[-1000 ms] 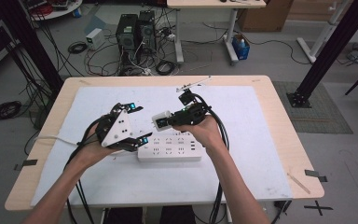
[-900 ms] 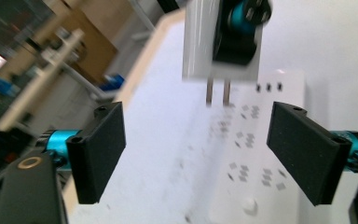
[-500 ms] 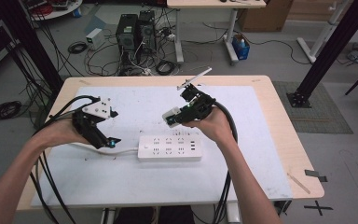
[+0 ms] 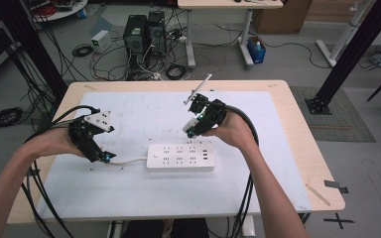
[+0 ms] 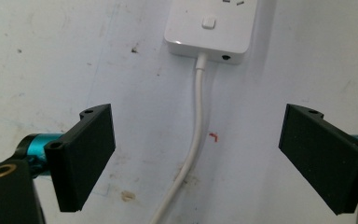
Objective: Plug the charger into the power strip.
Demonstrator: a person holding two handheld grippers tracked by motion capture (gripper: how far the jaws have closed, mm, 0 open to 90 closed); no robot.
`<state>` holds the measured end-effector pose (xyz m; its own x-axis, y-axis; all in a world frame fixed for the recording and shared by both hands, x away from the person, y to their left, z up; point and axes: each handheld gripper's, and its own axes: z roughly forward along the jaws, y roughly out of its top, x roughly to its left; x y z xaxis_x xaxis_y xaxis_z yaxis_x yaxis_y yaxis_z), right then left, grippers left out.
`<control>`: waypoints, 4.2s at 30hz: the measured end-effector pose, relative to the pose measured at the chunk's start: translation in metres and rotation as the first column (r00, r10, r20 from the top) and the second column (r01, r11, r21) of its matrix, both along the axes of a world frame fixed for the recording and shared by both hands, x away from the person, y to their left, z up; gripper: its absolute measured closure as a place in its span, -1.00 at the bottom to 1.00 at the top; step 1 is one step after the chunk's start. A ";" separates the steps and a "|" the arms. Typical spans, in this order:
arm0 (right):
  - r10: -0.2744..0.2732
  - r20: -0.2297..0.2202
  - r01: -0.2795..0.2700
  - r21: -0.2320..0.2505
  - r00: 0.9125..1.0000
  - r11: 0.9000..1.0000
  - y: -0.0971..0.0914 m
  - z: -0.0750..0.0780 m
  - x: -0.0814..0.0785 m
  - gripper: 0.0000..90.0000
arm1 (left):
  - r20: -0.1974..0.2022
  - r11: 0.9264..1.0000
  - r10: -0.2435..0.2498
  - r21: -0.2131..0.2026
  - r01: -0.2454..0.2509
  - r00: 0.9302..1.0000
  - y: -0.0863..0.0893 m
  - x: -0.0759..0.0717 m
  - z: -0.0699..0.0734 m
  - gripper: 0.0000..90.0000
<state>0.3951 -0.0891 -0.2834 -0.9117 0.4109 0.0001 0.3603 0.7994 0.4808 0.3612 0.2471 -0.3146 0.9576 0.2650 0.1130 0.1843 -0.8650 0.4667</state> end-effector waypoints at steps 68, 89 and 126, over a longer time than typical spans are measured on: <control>0.413 -0.074 -0.414 -0.317 0.908 0.853 0.034 -0.088 0.021 0.39 | 0.008 0.999 0.041 0.019 -0.041 0.999 0.013 -0.010 -0.023 -0.76; 0.425 -0.076 -0.424 -0.345 0.902 0.838 0.038 -0.093 0.021 0.39 | 0.005 0.999 0.039 0.032 -0.040 0.999 0.012 -0.009 -0.024 -0.76; 0.375 -0.075 -0.379 -0.304 0.924 0.874 0.034 -0.091 0.021 0.38 | 0.005 0.999 0.033 0.042 -0.034 0.999 0.012 -0.009 -0.023 -0.76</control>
